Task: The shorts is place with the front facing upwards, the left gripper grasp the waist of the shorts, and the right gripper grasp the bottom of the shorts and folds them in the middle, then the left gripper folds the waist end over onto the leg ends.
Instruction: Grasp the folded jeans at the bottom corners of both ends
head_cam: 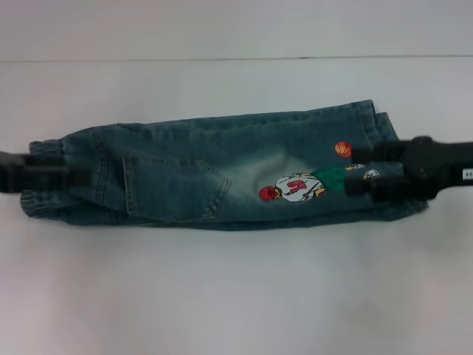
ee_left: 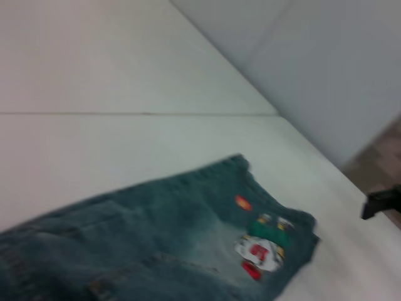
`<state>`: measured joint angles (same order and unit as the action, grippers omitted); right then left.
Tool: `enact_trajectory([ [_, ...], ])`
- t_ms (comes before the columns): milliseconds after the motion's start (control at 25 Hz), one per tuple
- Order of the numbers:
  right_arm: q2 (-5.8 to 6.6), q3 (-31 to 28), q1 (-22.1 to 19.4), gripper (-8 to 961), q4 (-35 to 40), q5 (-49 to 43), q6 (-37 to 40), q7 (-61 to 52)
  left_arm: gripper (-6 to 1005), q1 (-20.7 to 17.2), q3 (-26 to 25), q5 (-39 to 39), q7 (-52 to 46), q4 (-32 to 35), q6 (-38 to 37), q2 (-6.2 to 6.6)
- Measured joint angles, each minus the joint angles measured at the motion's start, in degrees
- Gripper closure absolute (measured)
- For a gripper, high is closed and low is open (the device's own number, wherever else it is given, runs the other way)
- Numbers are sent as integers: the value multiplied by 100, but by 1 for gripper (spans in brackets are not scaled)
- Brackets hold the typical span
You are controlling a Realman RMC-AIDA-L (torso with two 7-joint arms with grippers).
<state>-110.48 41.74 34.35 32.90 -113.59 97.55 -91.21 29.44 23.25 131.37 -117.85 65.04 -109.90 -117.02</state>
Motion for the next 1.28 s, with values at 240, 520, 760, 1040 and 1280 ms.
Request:
enact_trajectory([
  [240,-47,128,-6,85,22,-183,184,54,79,19,219,-4,574,-382,-6,-205],
  [520,-124,188,-40,99,-3,-235,173,134,79,-3,355,258,515,-579,447,-156],
  [760,-188,185,-37,116,-24,-253,84,239,80,32,75,1225,200,-525,1266,86],
  [1040,-242,174,-15,136,-32,-253,-35,284,84,67,201,1744,10,-634,2149,49],
  [1280,-248,173,9,154,-92,-252,-93,319,116,115,718,1838,-84,-944,2645,-9],
])
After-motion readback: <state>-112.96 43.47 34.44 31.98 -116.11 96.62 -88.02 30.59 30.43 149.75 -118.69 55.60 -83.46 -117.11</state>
